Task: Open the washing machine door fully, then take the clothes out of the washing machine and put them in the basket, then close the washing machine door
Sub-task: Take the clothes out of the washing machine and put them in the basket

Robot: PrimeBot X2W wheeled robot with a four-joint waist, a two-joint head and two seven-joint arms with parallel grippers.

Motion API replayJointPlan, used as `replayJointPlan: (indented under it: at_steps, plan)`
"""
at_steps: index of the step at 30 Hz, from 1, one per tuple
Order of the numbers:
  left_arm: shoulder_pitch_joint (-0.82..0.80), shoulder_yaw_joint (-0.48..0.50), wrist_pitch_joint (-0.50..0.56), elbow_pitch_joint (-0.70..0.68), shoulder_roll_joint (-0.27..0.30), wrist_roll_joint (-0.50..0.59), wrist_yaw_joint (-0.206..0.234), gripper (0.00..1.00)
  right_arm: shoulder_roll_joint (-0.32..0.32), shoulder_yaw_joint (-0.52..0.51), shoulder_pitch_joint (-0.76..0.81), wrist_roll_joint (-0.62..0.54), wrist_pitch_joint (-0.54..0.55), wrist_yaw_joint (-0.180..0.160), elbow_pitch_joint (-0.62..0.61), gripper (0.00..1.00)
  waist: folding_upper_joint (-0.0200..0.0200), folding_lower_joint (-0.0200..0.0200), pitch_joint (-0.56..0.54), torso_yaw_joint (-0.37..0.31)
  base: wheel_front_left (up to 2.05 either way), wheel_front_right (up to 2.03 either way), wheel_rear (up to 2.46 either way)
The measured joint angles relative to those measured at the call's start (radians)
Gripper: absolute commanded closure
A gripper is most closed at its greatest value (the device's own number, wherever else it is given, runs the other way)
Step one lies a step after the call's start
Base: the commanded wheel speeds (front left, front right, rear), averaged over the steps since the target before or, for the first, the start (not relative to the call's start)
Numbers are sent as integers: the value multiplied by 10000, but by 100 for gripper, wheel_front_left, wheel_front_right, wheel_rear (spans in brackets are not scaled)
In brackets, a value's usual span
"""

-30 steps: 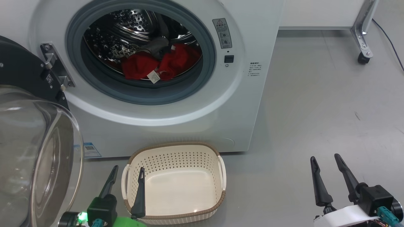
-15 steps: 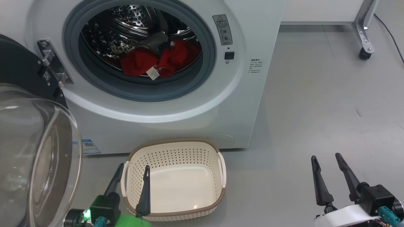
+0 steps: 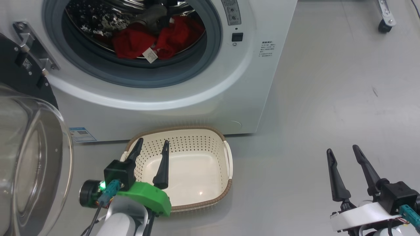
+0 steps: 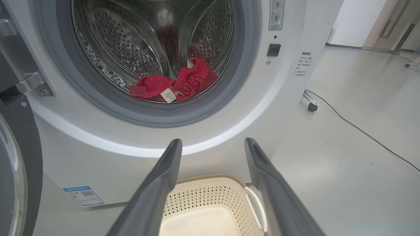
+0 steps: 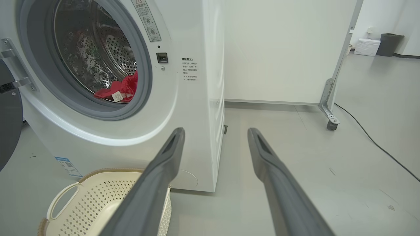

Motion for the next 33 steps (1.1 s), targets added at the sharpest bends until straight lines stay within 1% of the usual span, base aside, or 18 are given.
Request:
replayJointPlan:
  at_steps: [10, 19, 21, 22, 24, 29, 33]
  plan:
    - [-2114, -67, 1469, 1227, -23, -90, 0, 0, -224, 29, -672, 259, 0, 61, -351, 0, 0, 0, 1146, -398, 0, 0, 0]
    - [-4357, 332, 3162, 2040, 12, -125, 0, 0, -238, 90, -1436, 677, 0, 88, -504, 0, 0, 0, 2355, -891, 0, 0, 0]
    - [-4864, 451, 3467, 2153, 142, -127, 0, 0, -238, 117, -1653, 756, 0, 88, -518, 0, 0, 1, 2625, -1006, 0, 0, 0]
    - [-5364, 604, 3731, 2253, 316, -119, 0, 0, -232, 151, -1864, 857, 0, 88, -520, 0, 0, 1, 2893, -1129, 0, 0, 0]
    - [-5849, 779, 3954, 2290, 529, -113, 0, 0, -230, 165, -2056, 989, 0, 88, -518, 0, 0, 0, 3152, -1257, 0, 0, 0]
    - [-6923, 1170, 4307, 2406, 972, -88, 0, 0, -213, 290, -2498, 1189, 0, 90, -468, 0, 0, 1, 3723, -1613, 0, 0, 0]
    - [-7607, 1467, 4585, 2566, 1208, -88, 0, 0, -186, 495, -2806, 1331, 0, 90, -395, 0, 0, 1, 4074, -1949, 0, 0, 0]
